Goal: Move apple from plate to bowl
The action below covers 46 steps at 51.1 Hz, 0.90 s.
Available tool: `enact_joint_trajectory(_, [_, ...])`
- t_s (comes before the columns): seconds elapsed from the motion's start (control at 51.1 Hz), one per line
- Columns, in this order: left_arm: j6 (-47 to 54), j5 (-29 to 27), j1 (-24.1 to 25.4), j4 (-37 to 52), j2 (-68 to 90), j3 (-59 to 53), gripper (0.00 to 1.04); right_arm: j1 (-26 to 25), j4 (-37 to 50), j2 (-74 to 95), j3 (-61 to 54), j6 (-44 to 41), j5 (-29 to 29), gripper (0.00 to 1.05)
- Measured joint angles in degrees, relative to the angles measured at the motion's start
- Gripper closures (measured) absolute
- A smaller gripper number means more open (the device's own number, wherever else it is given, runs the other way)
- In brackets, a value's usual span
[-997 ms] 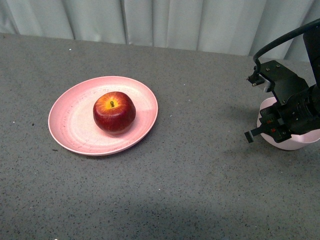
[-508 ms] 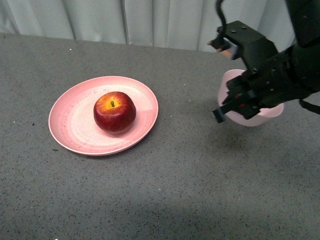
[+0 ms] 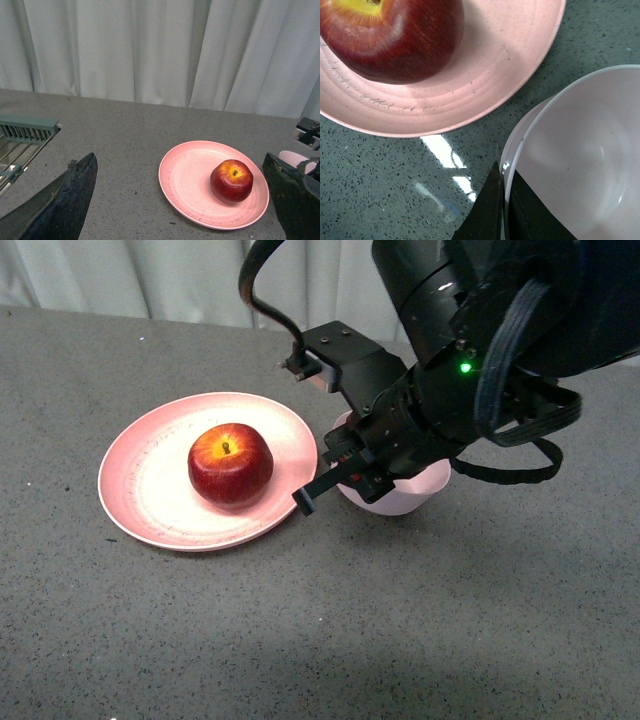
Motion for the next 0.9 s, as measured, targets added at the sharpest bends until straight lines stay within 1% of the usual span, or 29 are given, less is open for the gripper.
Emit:
enact_joint_trajectory(0.196, [0.0, 0.0, 0.0, 0.0, 0.0, 0.0, 0.07, 1.3, -2.0, 3.7, 3.5, 0.7, 0.9, 1.04])
enact_joint_trajectory(0.372, [0.0, 0.0, 0.0, 0.0, 0.0, 0.0, 0.07, 1.5, -2.8, 4.3, 4.7, 1.0, 1.3, 1.04])
enact_joint_trajectory(0.391, [0.0, 0.0, 0.0, 0.0, 0.0, 0.0, 0.07, 1.4, -2.8, 4.3, 4.9, 1.0, 1.3, 1.02])
enact_joint_trajectory(0.411, [0.0, 0.0, 0.0, 0.0, 0.0, 0.0, 0.07, 1.4, -2.7, 4.3, 4.9, 1.1, 1.3, 0.97])
enact_joint_trajectory(0.567, [0.0, 0.0, 0.0, 0.0, 0.0, 0.0, 0.07, 0.6, 0.7, 3.6, 3.5, 2.6, 0.4, 0.69])
enact_joint_trajectory(0.587, [0.0, 0.0, 0.0, 0.0, 0.0, 0.0, 0.07, 0.5, 1.0, 3.4, 3.2, 2.7, 0.4, 0.67])
enact_joint_trajectory(0.645, [0.0, 0.0, 0.0, 0.0, 0.0, 0.0, 0.07, 0.0, 3.4, 1.9, 1.4, 3.3, 0.9, 0.56])
enact_joint_trajectory(0.665, [0.0, 0.0, 0.0, 0.0, 0.0, 0.0, 0.07, -0.1, 3.9, 1.5, 1.0, 3.5, 1.1, 0.54])
enact_joint_trajectory(0.763, [0.0, 0.0, 0.0, 0.0, 0.0, 0.0, 0.07, -1.1, 9.0, -1.8, -2.3, 4.5, 3.0, 0.4])
enact_joint_trajectory(0.802, [0.0, 0.0, 0.0, 0.0, 0.0, 0.0, 0.07, -1.4, 10.2, -2.8, -3.2, 4.7, 3.5, 0.37])
enact_joint_trajectory(0.86, [0.0, 0.0, 0.0, 0.0, 0.0, 0.0, 0.07, -2.6, 13.3, -6.3, -6.1, 5.4, 5.8, 0.26])
enact_joint_trajectory(0.88, [0.0, 0.0, 0.0, 0.0, 0.0, 0.0, 0.07, -3.3, 14.4, -8.0, -7.5, 5.3, 6.9, 0.21])
enact_joint_trajectory(0.9, [0.0, 0.0, 0.0, 0.0, 0.0, 0.0, 0.07, -3.6, 14.8, -8.6, -8.0, 5.4, 7.4, 0.19])
